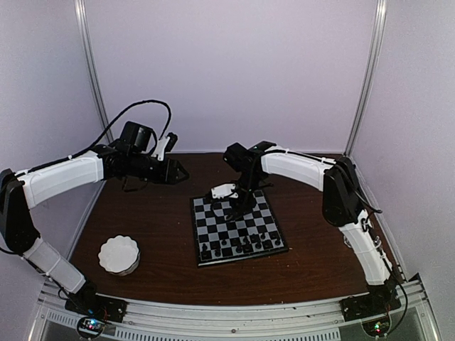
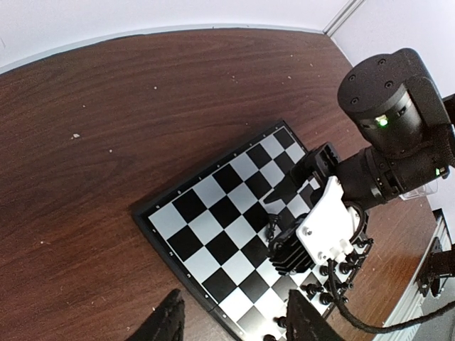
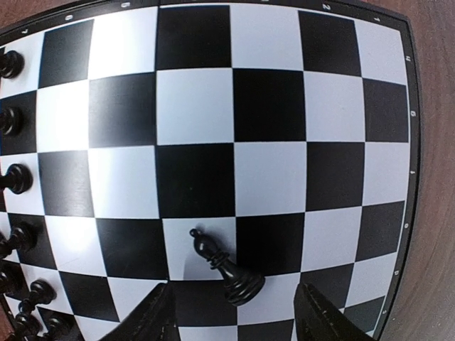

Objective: Set up the chess pieces on the board
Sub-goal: Pick up the bishop from the chessboard.

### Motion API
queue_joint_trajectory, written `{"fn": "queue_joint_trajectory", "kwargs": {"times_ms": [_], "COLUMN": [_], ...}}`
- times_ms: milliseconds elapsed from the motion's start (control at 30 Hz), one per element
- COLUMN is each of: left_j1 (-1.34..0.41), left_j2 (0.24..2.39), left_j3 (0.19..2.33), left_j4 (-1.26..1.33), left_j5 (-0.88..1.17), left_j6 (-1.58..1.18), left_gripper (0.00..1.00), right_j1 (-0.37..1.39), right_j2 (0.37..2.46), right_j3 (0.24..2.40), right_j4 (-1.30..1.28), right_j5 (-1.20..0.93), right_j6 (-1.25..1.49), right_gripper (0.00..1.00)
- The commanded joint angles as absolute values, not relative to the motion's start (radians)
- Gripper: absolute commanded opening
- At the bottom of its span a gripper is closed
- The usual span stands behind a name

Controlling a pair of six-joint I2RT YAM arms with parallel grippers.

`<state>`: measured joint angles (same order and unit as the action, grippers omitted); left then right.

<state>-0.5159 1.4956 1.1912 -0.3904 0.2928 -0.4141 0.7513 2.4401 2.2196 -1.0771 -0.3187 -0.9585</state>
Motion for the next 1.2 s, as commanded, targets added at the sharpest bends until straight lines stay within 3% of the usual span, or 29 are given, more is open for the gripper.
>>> {"fn": "queue_joint_trajectory", "kwargs": {"times_ms": [0, 433, 767, 1167], "left_j1": [-0.506, -0.506, -0.506, -0.508], "left_j2": [1.47, 1.469, 1.47, 1.455], "left_j3": [1.191, 1.19, 1.186, 1.099], "left_j4": [-0.353, -0.351, -0.345, -0.14], "left_j5": [0.308, 0.315, 0.321, 0.441], "left_j6": [-0.411, -0.414, -0.42, -0.444], "left_gripper": [0.49, 0.49, 0.49, 0.5], "right_j1": [0.758, 0.762, 0.762, 0.736], "right_j2": [2.468, 2.482, 2.464, 2.116], "right_j3": [2.251, 2.226, 2.196, 1.921], "right_j4": [-1.169, -1.171, -1.174, -1.067], "right_j5": [-0.389, -0.386, -0.402, -0.558], "right_j6": [-0.998, -0.934, -0.892, -0.705], "right_gripper": [0.57, 0.44, 0.22, 0.17]}}
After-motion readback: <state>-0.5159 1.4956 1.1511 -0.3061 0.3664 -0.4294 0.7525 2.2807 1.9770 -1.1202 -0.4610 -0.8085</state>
